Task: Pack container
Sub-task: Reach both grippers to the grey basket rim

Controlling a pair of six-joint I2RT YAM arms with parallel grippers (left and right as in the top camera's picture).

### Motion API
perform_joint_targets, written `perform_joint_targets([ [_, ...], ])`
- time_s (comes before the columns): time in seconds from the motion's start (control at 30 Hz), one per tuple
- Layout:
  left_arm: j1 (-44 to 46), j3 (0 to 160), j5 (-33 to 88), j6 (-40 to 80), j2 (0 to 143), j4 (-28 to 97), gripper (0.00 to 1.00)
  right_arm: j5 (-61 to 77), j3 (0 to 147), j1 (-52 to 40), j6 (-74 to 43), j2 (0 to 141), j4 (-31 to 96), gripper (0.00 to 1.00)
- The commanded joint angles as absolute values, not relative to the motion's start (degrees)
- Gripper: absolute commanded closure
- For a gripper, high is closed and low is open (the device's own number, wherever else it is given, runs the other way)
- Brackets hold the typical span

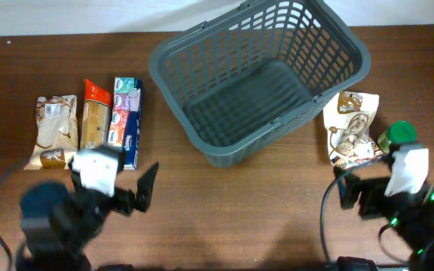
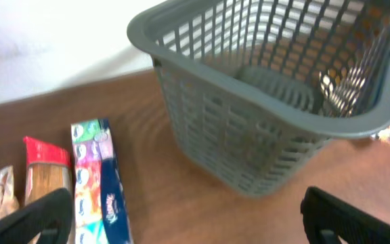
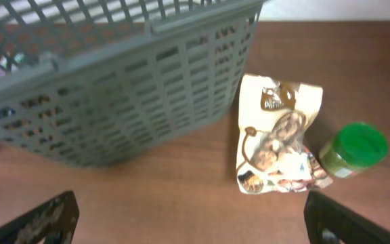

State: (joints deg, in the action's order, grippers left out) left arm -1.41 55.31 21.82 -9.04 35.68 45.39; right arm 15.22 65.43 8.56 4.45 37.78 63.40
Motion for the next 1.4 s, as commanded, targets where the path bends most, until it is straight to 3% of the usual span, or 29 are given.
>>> perform_joint_targets([
  [0.0,-1.65,67.70,21.15,-16.49,47.97,52.10,0.01,14.31,78.32,8.25,4.19,46.37,68.18,0.01],
  [0.33,-1.65,102.72,16.93,-17.69,73.80,73.41,0.01,15.05,111.77,8.25,3.99,63.57,78.19,0.01],
  [0.57,-1.65,105.06,15.40,-17.67,75.20,72.51,0.01,16.01,113.58,8.25,3.57,65.32,77.01,0.01],
  [0.67,-1.65,105.06,15.66,-17.34,75.20,72.86,0.01,16.01,113.58,8.25,-1.69,66.92,76.55,0.02],
  [0.73,-1.63,105.06,19.07,-16.75,75.22,72.66,0.01,15.79,113.58,8.25,-2.04,68.47,76.49,0.40],
  [0.8,-1.65,105.06,23.11,-16.78,75.22,72.73,0.01,15.75,113.58,8.27,-2.17,70.83,76.09,0.67],
  [0.87,-1.61,105.06,24.97,-16.78,75.20,72.77,0.30,15.79,113.58,8.25,-3.33,73.73,75.85,0.80],
  [0.9,-1.54,105.06,25.34,-16.80,75.20,72.90,0.36,15.81,113.58,8.25,-3.86,75.00,75.85,0.87],
  [0.93,-1.41,105.06,25.34,-16.80,75.20,72.97,0.30,15.84,113.58,8.25,-4.01,76.51,75.85,0.92],
  [0.97,-1.26,105.06,25.34,-16.80,75.20,73.14,0.01,15.81,113.58,8.25,-3.99,78.13,75.85,0.96],
  [1.0,-1.10,105.06,25.34,-16.80,75.20,73.41,0.04,15.84,113.58,8.25,-3.97,80.20,75.88,0.96],
  [1.07,-0.86,105.06,25.30,-16.80,75.20,74.30,0.73,15.84,113.60,8.25,-3.99,82.81,76.09,0.96],
  [1.1,-0.84,105.06,25.32,-16.78,75.22,74.63,0.98,15.84,113.60,8.25,-4.60,83.99,76.36,0.96],
  [1.37,0.49,105.06,24.45,-16.84,75.22,79.77,0.98,15.84,113.60,8.25,-6.55,89.17,76.75,0.96],
])
